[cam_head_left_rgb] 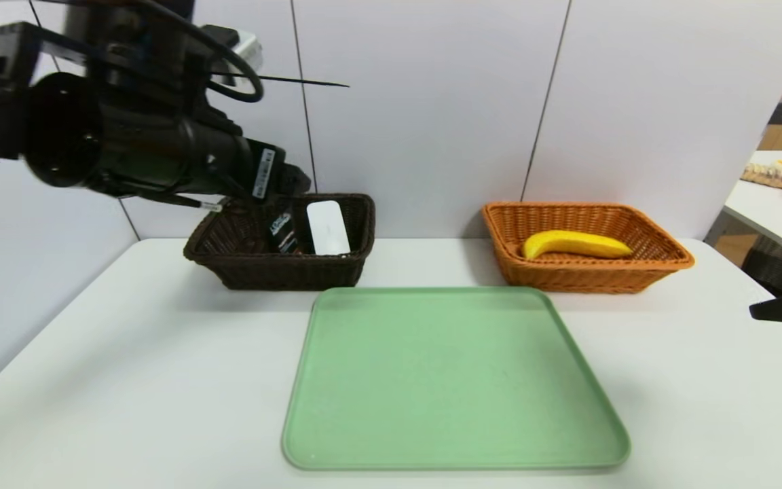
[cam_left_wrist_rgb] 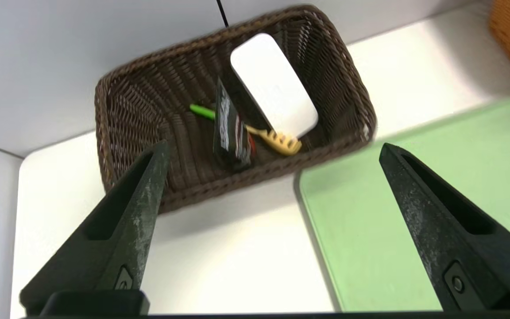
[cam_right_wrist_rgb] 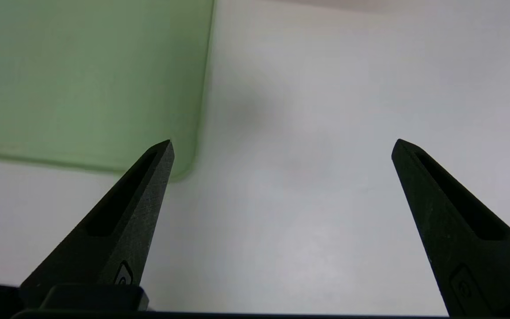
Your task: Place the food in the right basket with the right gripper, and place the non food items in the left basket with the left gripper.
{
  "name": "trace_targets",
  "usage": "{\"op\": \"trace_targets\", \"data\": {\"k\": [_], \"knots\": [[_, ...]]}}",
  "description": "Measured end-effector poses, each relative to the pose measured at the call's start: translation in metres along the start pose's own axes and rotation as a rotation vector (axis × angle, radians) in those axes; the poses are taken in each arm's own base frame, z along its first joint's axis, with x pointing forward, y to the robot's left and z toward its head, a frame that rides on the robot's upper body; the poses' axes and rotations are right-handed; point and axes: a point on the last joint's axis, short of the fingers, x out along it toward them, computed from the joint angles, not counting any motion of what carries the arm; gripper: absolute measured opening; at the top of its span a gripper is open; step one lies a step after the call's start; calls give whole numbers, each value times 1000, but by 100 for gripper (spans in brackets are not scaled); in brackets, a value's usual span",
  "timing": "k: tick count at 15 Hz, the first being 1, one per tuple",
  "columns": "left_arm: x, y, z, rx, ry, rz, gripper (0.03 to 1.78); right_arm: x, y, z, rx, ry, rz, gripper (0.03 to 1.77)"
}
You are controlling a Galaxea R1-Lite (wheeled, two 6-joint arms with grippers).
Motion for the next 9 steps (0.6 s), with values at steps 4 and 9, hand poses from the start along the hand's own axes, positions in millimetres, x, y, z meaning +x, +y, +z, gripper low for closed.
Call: {"op": "trace_targets", "data": {"k": [4, 9], "knots": [[-66, 20, -23, -59, -36, 53, 167, 5, 2, -18, 16, 224, 54, 170], [-129, 72, -54, -158, -101, 280, 169, -14, 3, -29, 16, 174, 15, 170]]}}
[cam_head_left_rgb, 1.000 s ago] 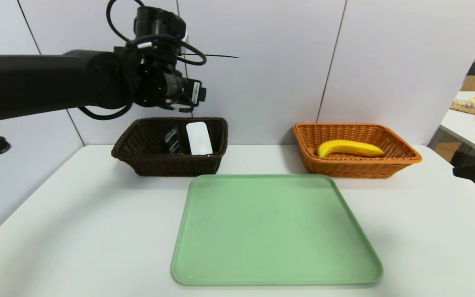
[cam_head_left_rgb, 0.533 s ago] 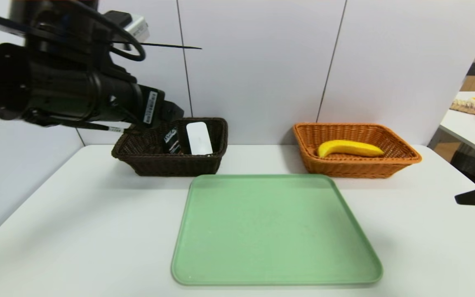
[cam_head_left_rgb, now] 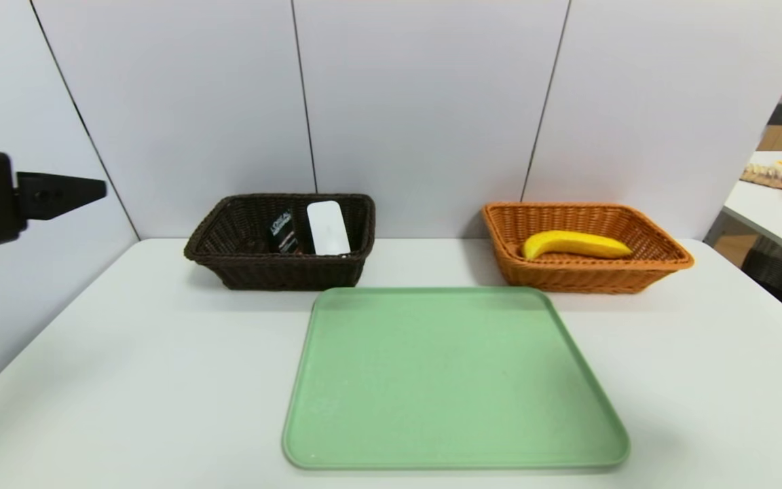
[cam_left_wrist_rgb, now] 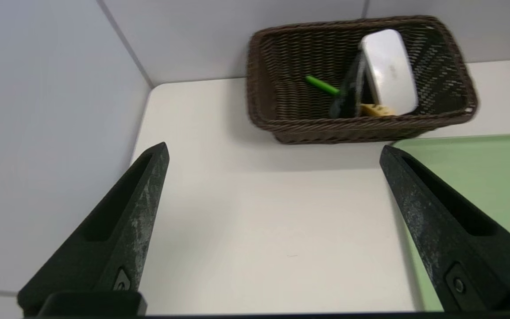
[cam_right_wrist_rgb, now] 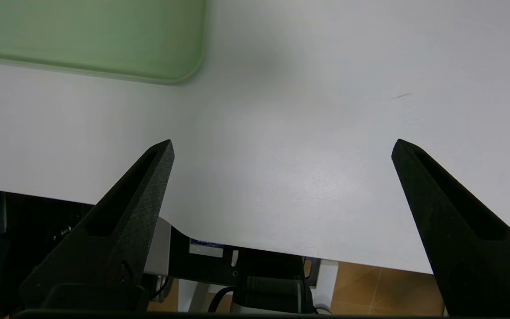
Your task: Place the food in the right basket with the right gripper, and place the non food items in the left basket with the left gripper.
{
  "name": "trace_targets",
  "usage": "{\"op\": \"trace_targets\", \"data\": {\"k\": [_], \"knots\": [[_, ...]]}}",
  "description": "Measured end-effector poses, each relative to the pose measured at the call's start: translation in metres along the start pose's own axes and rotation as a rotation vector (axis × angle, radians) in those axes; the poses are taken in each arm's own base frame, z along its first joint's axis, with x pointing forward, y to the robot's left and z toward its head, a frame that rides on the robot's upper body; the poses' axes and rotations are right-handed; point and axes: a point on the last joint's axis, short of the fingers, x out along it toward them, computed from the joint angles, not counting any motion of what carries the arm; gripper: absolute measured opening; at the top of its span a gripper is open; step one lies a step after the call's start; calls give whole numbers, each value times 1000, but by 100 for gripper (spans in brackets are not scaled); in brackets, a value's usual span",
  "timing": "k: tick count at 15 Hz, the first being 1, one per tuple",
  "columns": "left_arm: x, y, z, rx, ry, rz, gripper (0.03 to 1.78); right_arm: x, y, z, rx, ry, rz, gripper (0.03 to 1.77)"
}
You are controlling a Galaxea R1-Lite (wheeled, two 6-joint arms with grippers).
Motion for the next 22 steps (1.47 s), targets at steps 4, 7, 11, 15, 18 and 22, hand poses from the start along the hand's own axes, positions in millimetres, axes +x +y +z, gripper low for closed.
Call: {"op": "trace_targets", "data": {"k": [4, 7, 11, 15, 18, 22], "knots": [[-36, 33, -31, -58, -22, 154, 169, -23, 4, -34, -4, -81, -6, 170], [-69, 43, -52, -78, -64, 201, 169, -30, 6, -74, 11, -138, -23, 170], [-104, 48, -85, -86, -81, 233, 169, -27, 11, -134, 27, -298, -80, 170], [-128, 50, -124, -53, -82, 218, 169, -16, 17, -192, 24, -455, -109, 170], [-137, 49, -156, -17, -94, 194, 169, -2, 20, -224, 6, -612, -128, 170], [-141, 44, -184, -5, -137, 110, 169, 4, 21, -241, -34, -869, -159, 170]]}}
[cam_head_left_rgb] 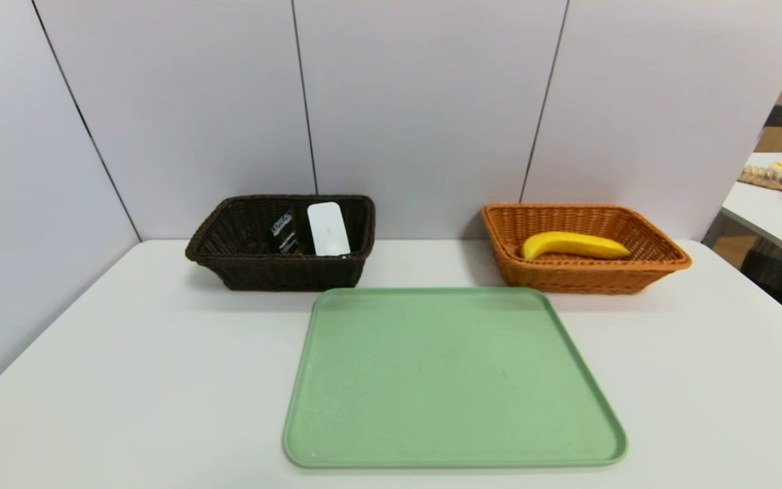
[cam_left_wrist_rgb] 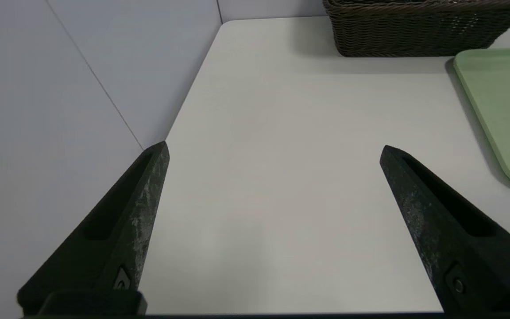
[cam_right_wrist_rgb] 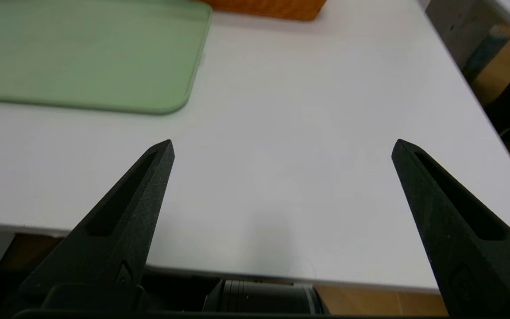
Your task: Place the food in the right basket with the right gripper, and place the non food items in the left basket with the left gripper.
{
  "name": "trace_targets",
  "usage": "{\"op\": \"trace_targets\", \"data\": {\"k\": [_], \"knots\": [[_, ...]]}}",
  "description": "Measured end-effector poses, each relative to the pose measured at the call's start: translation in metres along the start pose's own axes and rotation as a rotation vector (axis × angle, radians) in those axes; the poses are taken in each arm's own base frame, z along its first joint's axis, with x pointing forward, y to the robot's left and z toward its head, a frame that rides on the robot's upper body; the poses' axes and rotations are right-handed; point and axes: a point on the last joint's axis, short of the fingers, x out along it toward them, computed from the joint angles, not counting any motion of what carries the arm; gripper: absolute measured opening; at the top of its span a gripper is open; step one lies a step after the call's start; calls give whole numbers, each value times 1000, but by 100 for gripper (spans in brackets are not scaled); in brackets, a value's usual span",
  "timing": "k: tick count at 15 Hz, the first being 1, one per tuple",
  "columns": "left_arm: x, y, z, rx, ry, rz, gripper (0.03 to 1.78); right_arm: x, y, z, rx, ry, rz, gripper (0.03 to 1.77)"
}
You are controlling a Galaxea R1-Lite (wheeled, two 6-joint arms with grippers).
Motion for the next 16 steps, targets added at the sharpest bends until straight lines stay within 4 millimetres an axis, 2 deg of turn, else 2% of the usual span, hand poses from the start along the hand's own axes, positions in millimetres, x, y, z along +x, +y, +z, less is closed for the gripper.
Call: {"op": "trace_targets", "data": {"k": [3, 6, 10, 12, 14, 16], "knots": [[-5, -5, -31, 48, -25, -58, 169, 2, 0, 1, -28, -118, -14, 170], [-1, -9, -57, 69, -44, -98, 169, 12, 0, -3, -52, -172, -15, 170], [20, -15, -79, 62, -129, -95, 169, 36, 1, -11, -64, -288, -17, 170], [32, -18, -90, 55, -191, -90, 169, 52, 2, -22, -71, -350, -21, 170], [36, -19, -93, 43, -265, -88, 169, 65, 3, -35, -91, -404, -26, 170], [39, -20, -99, 38, -235, -117, 169, 69, 4, -42, -109, -422, -34, 170]]}}
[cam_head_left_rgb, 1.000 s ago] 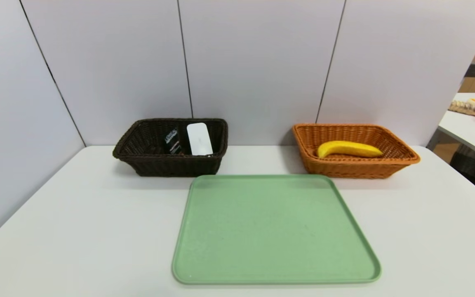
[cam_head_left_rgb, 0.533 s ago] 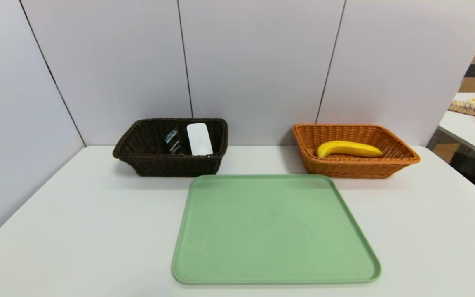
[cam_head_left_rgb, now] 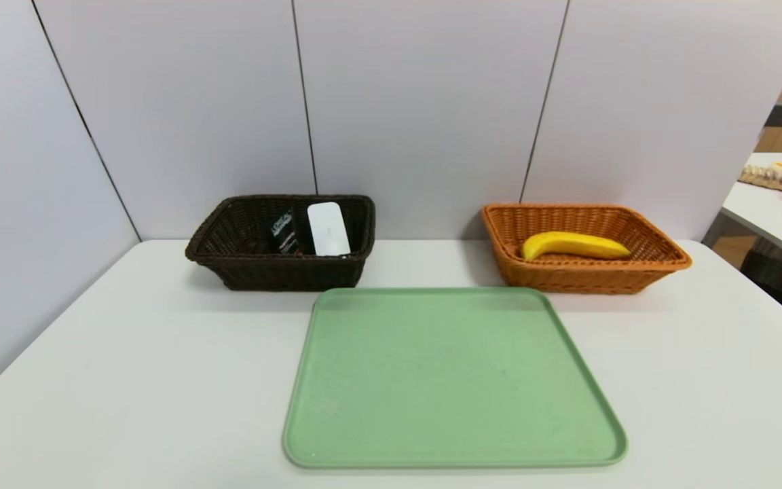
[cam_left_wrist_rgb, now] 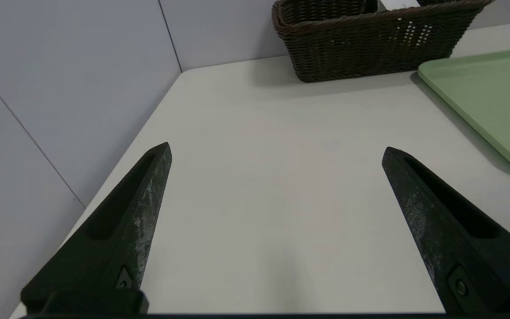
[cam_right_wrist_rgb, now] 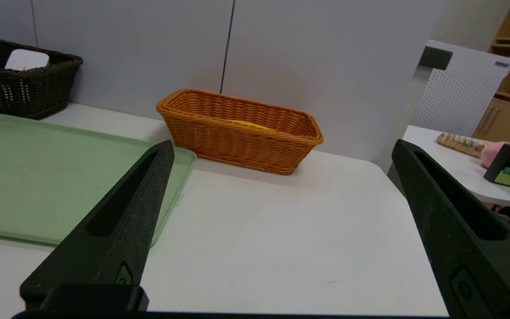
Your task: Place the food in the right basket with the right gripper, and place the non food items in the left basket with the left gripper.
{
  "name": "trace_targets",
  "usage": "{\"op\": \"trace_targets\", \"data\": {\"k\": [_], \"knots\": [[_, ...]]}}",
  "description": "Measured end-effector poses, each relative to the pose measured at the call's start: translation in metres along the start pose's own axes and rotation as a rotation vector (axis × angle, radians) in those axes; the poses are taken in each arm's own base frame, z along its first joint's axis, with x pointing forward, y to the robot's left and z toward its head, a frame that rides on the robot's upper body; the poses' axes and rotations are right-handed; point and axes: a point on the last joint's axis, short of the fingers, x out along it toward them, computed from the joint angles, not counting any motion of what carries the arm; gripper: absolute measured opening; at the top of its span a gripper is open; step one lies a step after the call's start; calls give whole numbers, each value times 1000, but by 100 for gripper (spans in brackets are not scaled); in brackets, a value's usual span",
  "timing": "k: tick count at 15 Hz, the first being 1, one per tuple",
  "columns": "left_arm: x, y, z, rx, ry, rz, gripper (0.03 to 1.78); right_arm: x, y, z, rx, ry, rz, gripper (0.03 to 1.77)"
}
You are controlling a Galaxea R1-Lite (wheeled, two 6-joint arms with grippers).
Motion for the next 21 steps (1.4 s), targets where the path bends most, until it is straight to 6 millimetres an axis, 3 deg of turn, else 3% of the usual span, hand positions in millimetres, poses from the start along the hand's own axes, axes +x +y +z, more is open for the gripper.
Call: {"op": "trace_targets", "data": {"k": [5, 11, 21], "knots": [[-1, -3, -14, -24, 119, -80, 169, -4, 6, -31, 46, 278, 45, 170], [-1, -3, -14, -76, 121, -72, 169, -4, 6, -32, 180, 287, 8, 170], [-1, -3, -14, -75, 121, -71, 169, -4, 6, -32, 199, 287, -17, 170]]}}
